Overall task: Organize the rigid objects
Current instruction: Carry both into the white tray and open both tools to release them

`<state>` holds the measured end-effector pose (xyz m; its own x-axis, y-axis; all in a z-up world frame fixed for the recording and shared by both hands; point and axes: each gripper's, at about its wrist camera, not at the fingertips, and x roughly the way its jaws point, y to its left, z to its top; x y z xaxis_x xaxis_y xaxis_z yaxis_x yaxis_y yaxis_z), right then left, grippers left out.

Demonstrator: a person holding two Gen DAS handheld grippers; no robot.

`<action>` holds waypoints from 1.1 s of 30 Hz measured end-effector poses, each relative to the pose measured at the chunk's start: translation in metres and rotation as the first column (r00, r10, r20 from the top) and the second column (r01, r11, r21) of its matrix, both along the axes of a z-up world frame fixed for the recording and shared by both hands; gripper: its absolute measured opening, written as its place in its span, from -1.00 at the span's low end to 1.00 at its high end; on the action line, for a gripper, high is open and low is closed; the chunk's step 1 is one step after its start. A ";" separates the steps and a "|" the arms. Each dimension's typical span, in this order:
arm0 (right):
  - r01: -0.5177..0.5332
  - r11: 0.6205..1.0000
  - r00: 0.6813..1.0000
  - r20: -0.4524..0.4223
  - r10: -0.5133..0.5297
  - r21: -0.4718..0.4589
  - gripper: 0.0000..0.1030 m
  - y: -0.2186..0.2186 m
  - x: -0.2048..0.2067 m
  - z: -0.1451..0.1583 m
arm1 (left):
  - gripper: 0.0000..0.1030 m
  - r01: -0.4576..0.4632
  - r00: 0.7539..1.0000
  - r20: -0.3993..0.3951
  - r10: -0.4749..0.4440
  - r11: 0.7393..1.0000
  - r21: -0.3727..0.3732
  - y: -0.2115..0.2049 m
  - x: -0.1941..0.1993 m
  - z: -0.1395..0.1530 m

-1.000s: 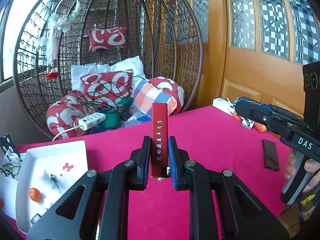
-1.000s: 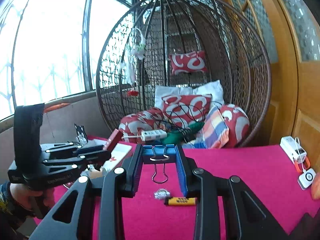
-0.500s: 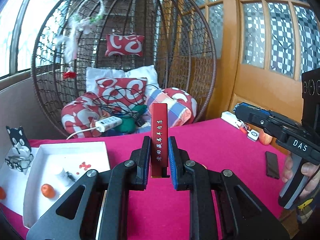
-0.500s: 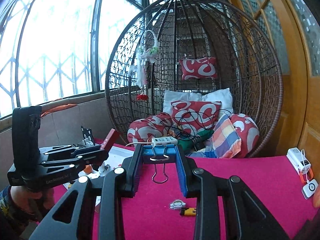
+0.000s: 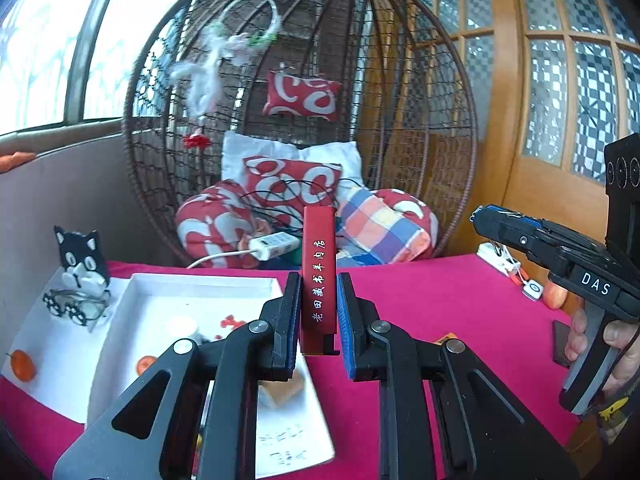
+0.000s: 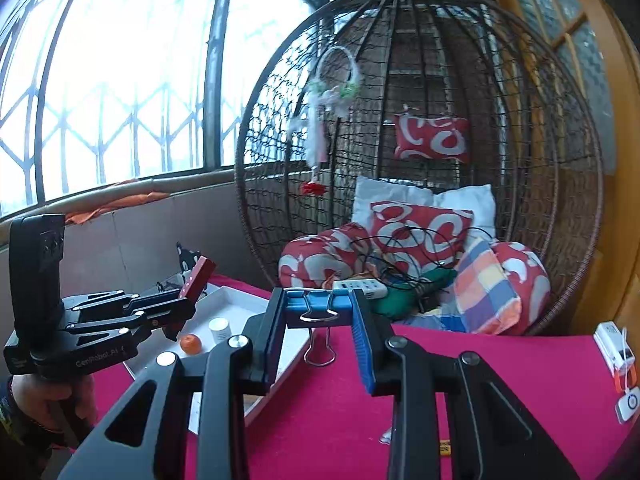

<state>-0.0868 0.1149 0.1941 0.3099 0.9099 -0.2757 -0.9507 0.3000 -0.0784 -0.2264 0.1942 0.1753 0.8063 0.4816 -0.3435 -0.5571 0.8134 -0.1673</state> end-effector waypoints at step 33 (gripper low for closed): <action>-0.084 0.983 0.995 -0.068 0.074 -0.164 -0.40 0.139 -0.036 -0.036 | -0.68 -0.176 0.982 -0.078 0.171 0.983 -0.062 0.116 -0.060 -0.040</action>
<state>-0.1229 0.2535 0.1581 0.2170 0.8704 -0.4420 -0.9754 0.2117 -0.0620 -0.2862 0.3105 0.1356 0.6849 0.5853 -0.4341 -0.7010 0.6917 -0.1734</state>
